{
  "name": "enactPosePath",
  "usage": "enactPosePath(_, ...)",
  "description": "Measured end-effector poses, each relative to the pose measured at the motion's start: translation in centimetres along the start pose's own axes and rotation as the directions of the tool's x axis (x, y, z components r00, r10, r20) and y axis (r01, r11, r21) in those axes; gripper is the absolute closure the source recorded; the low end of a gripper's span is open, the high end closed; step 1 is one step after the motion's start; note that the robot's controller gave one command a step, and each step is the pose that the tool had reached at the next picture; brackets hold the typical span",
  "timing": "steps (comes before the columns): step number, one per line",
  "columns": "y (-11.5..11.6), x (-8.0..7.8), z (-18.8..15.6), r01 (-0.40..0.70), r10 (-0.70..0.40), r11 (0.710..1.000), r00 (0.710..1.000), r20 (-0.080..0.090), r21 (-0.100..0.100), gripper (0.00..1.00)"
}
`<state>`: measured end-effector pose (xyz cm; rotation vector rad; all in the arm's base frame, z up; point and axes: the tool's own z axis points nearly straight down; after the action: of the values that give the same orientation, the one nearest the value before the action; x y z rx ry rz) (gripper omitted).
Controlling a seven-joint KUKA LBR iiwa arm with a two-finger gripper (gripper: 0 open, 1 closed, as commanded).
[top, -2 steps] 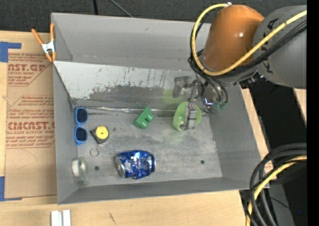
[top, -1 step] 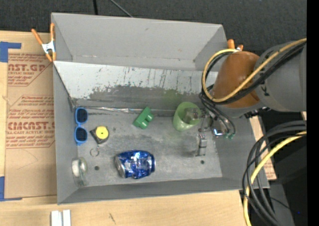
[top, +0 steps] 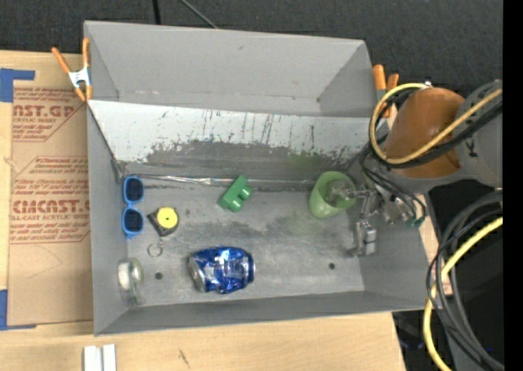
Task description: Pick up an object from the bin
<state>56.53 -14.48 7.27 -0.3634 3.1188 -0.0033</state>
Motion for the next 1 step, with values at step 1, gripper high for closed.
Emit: enactPosePath(1, -0.35, -0.67, -0.46, -0.263, 0.263, 0.965, 0.965, 0.0, -0.003, 0.0)
